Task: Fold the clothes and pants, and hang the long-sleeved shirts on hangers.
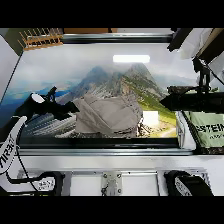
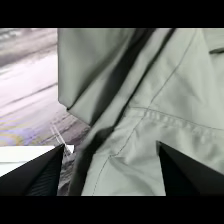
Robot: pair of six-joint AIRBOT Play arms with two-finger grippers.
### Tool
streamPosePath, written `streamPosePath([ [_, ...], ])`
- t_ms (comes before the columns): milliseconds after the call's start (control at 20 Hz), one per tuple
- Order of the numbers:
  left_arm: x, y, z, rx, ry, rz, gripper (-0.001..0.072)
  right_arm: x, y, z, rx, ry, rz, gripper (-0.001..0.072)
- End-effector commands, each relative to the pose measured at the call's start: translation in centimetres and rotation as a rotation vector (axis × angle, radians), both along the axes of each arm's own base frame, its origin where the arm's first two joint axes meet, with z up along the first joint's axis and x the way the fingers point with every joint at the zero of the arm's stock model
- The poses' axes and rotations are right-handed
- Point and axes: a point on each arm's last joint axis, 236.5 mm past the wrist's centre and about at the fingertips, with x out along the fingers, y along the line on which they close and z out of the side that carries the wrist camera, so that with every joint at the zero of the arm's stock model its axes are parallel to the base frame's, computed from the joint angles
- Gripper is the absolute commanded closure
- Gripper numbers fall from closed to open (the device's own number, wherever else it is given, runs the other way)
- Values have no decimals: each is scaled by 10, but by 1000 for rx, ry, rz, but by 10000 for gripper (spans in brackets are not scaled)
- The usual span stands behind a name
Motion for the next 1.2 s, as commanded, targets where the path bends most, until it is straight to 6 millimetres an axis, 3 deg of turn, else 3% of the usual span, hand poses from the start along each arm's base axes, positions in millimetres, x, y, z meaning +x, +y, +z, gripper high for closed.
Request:
streamPosePath([
  [0, -6, -13, -14, -48, 34, -34, 82, 0, 0, 0, 1, 1, 1, 680],
  [350, -3, -44, -16, -14, -12, -111, 86, 0, 1, 0, 6, 1, 2, 680],
  [400, -3, -45, -16, -15, -13, -109, 250, 0, 2, 1, 10, 0, 3, 679],
  [450, -2, -44, -14, -16, -13, -110, 573, 1, 2, 2, 12, -4, 1, 679],
  [500, -1, -41, -11, -21, -13, -108, 699, 0, 2, 1, 10, -3, 1, 679],
  [650, 14, -29, 10, -27, -54, -90, 699, 5, -10, -15, -50, 26, -14, 671],
  [700, 20, -24, 19, -22, -83, -76, 699, 6, -16, -28, -76, 54, -20, 634],
  [750, 23, -21, 25, -17, -106, -67, 699, 8, -19, -44, -93, 95, -23, 386],
  [800, 24, -21, 31, -13, -125, -73, 699, 10, -23, -65, -105, 143, -28, 59],
  [950, 24, -22, 38, -10, -146, -85, 699, 33, -27, -128, -89, 237, -100, 33],
  [1150, 23, -22, 38, -13, -140, -88, 699, 84, -21, -197, 22, 319, -231, 32],
])
